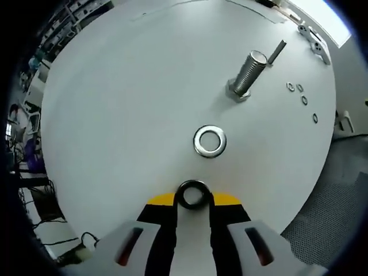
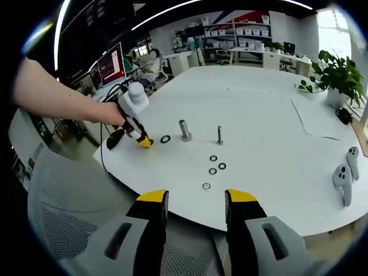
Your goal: Place the washer onto the threaded stud by aligning its center hole with the stud, sliding it down to the base, and recovering from edge contact or off-axis alignment until the washer reaches the visible bottom stop.
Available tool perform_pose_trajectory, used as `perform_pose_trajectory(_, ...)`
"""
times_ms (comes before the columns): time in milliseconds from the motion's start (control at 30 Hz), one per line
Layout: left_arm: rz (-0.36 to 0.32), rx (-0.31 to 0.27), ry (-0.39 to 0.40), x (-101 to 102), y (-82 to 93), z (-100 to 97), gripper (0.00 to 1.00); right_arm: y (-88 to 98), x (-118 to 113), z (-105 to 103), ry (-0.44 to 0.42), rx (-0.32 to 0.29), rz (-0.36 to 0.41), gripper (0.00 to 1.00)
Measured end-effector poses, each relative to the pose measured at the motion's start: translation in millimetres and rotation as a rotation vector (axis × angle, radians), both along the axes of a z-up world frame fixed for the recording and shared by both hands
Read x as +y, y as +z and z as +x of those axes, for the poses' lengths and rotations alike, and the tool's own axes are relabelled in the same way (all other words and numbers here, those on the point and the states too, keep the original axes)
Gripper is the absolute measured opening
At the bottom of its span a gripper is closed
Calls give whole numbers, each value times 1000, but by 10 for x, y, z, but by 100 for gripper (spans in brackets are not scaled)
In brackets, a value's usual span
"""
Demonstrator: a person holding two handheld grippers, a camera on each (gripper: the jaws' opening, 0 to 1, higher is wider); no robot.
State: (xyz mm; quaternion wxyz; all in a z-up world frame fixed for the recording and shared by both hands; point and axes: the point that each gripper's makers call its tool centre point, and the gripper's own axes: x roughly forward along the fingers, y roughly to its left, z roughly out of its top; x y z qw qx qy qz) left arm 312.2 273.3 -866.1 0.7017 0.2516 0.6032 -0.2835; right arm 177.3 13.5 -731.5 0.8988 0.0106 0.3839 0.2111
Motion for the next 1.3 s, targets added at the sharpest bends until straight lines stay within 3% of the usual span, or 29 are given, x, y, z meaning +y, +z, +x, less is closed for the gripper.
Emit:
perform_pose_trajectory(400,-30,-28,-40,-130,177,118,18,0,2,3,1,0,2,42)
perform_pose_trajectory(900,-143,-106,-145,-762,685,431,18,7,7,9,4,-3,6,42)
perform_pose_trajectory(1033,-165,-117,-169,-923,771,478,18,8,7,12,3,-3,8,42)
perform_pose_trajectory(1300,-169,-115,-222,-1153,771,506,19,13,6,15,0,-6,12,42)
